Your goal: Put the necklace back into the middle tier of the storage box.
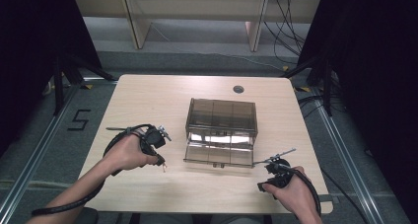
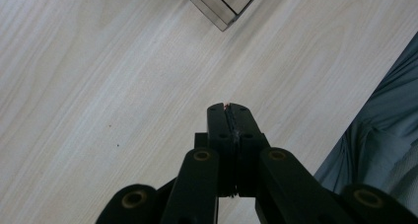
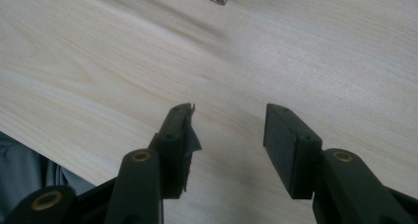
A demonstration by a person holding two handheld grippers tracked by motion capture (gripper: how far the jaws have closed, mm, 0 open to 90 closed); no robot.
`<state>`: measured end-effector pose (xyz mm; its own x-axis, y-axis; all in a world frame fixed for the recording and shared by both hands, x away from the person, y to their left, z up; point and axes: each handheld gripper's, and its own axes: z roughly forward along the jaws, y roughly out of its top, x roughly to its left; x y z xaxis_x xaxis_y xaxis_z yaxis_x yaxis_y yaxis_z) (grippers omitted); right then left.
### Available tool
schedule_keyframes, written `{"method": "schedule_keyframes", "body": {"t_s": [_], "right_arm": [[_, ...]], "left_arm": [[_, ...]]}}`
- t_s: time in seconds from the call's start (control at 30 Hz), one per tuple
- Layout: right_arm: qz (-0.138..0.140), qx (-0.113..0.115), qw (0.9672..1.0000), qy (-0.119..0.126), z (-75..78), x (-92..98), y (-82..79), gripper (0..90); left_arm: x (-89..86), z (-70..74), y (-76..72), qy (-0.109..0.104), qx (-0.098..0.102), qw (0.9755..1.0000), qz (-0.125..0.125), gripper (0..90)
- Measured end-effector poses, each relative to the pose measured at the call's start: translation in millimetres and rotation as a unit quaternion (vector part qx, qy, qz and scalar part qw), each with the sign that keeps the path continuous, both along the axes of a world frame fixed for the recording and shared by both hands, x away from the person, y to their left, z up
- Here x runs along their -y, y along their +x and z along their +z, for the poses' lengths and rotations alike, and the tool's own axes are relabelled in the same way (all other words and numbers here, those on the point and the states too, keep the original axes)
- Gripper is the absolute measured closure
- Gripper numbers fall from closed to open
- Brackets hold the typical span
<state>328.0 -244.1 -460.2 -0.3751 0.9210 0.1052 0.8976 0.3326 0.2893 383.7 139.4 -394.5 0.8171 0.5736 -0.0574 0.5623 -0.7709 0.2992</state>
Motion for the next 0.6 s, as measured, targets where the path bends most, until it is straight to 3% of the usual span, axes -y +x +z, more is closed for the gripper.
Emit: {"method": "schedule_keyframes", "body": {"t_s": [0.1,0.3,0.6], "right_arm": [[-0.007,-0.007,0.9998,0.018,1.4,-1.0,-1.3,54.4],[-0.007,-0.006,0.9999,0.005,-1.7,0.4,-0.1,54.2],[-0.007,-0.002,0.9999,0.01,-2.7,1.1,-0.6,54.0]], "left_arm": [[2.8,3.4,1.9,0.001,-0.003,1.0,0.001,88.3],[6.7,7.0,5.2,0.0,-0.005,1.0,0.001,88.3],[10.5,11.9,9.8,0.0,-0.007,1.0,0.002,88.3]]}}
